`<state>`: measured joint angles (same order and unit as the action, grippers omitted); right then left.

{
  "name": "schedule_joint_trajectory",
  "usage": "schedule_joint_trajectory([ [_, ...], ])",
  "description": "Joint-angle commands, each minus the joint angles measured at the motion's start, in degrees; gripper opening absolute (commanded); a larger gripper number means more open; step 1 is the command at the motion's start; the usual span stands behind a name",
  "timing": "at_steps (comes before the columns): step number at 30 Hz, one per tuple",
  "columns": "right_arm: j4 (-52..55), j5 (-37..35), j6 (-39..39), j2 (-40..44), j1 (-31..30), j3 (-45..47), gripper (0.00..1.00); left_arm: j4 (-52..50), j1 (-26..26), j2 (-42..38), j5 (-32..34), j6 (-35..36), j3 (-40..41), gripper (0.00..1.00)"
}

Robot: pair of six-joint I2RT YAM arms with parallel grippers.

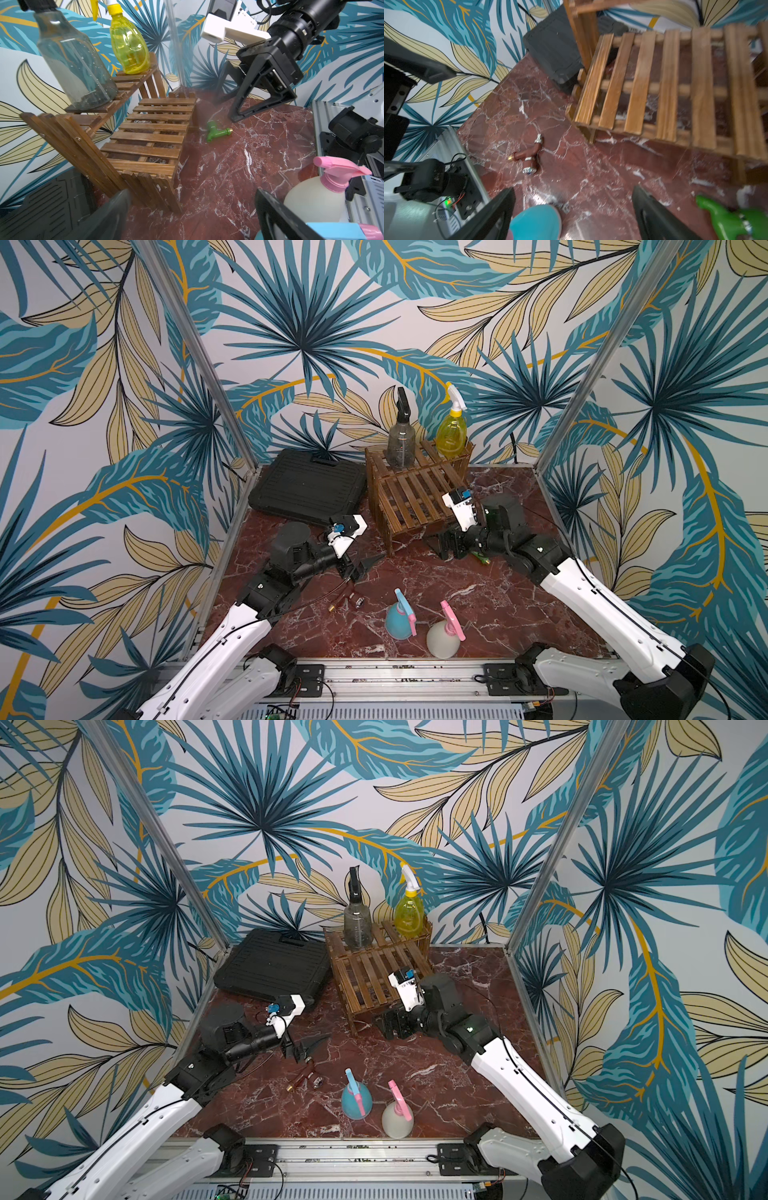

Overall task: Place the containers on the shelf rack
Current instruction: 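Pick up a container from the center of the board.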

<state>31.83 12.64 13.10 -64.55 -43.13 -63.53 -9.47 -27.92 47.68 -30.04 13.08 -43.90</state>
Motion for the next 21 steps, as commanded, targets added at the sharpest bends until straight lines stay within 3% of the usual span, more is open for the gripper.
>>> schedule_joint_trajectory([
  [1, 8.4, -6.7, 8.2, 2.7, -5.2, 0.8, 0.93, -0.5, -1.3, -0.4, -2.1, 1.4, 0.7, 1.0],
  [15, 23.6, -16.4, 26.6, 7.2, -25.5, 2.1, 0.83, -4.6, -10.3, -0.6, 0.2, 7.0, 1.2, 1.0],
  [21, 24.5, -19.9, 31.1, 7.0, -29.3, 4.6, 0.72, -5.2, -12.3, -0.6, 1.0, 7.8, 1.4, 1.0],
])
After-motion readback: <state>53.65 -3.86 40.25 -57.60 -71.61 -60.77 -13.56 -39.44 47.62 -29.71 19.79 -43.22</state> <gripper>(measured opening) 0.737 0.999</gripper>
